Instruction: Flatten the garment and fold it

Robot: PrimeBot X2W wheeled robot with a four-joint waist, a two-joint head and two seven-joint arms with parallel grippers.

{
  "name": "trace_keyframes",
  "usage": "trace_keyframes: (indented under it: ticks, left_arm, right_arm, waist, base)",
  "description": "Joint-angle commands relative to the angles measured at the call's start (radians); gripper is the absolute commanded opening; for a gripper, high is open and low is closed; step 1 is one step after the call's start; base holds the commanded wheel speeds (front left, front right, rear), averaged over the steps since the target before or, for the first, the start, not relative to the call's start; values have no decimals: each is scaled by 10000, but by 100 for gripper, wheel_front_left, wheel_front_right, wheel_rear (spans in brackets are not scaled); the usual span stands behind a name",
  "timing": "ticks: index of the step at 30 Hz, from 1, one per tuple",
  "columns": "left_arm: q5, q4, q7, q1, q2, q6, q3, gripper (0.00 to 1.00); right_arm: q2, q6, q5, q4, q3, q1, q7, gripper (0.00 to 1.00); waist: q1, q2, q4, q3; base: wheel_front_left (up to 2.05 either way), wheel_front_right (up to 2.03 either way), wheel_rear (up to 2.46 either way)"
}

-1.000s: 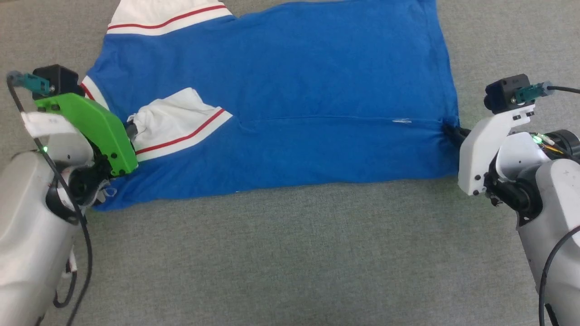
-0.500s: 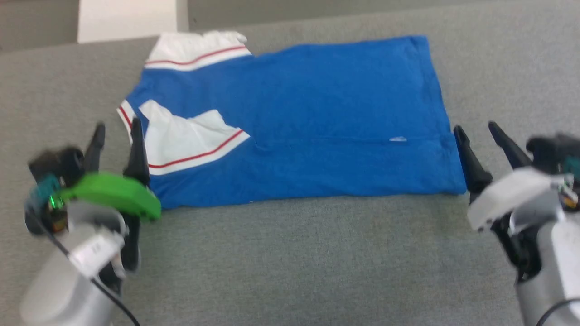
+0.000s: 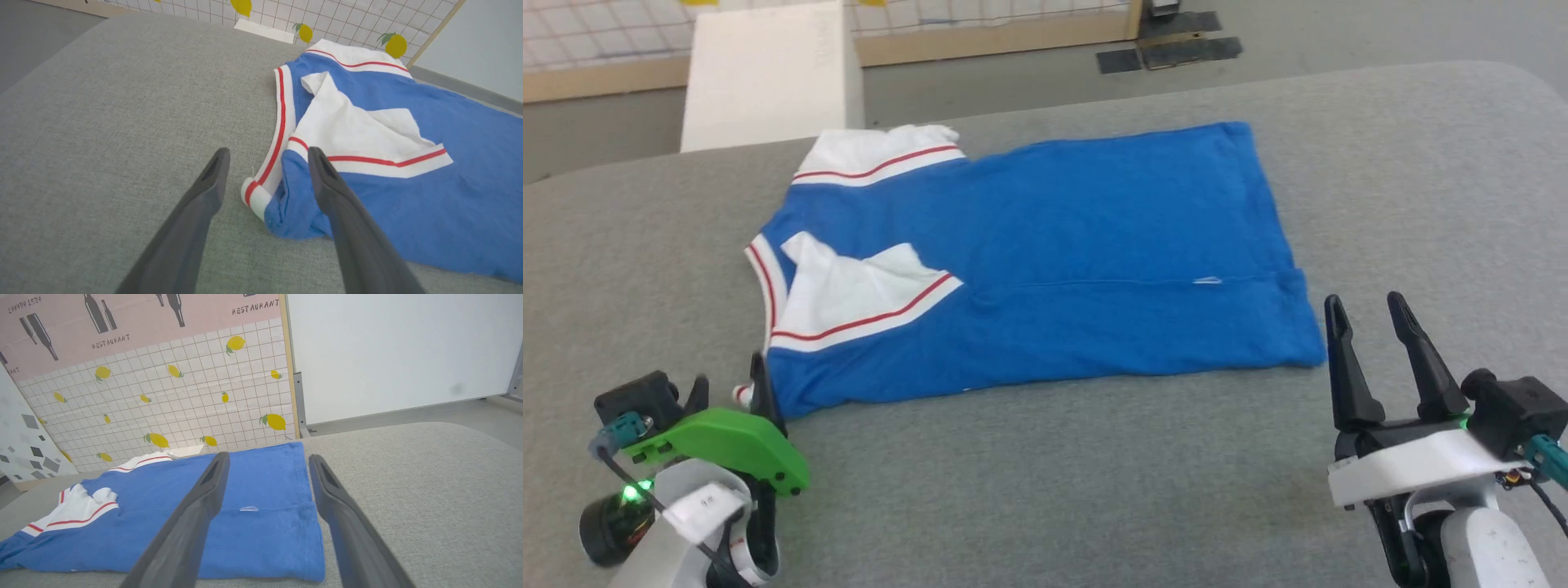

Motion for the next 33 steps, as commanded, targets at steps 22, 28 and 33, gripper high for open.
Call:
trace_keyframes:
  ticks: [22, 28, 33]
  left_arm:
    - [-1295, 737, 4133, -226, 432, 876, -491, 0]
    - [-1086, 670, 4053, -552, 374, 749, -698, 0]
    - [-970, 759, 4015, -811, 256, 586, -886, 0]
  right_arm:
    - [193, -15, -462, 191, -304, -211, 187, 100]
    - [198, -15, -519, 1823, -810, -1463, 2242, 100]
    - [199, -15, -584, 3256, -1102, -2517, 4890, 100]
  waist:
    - [0, 56, -527, 104]
    - [0, 56, -149, 274]
    - [0, 56, 176, 349]
  base:
    - [0, 0, 0]
    - [0, 0, 0]
    - [0, 0, 0]
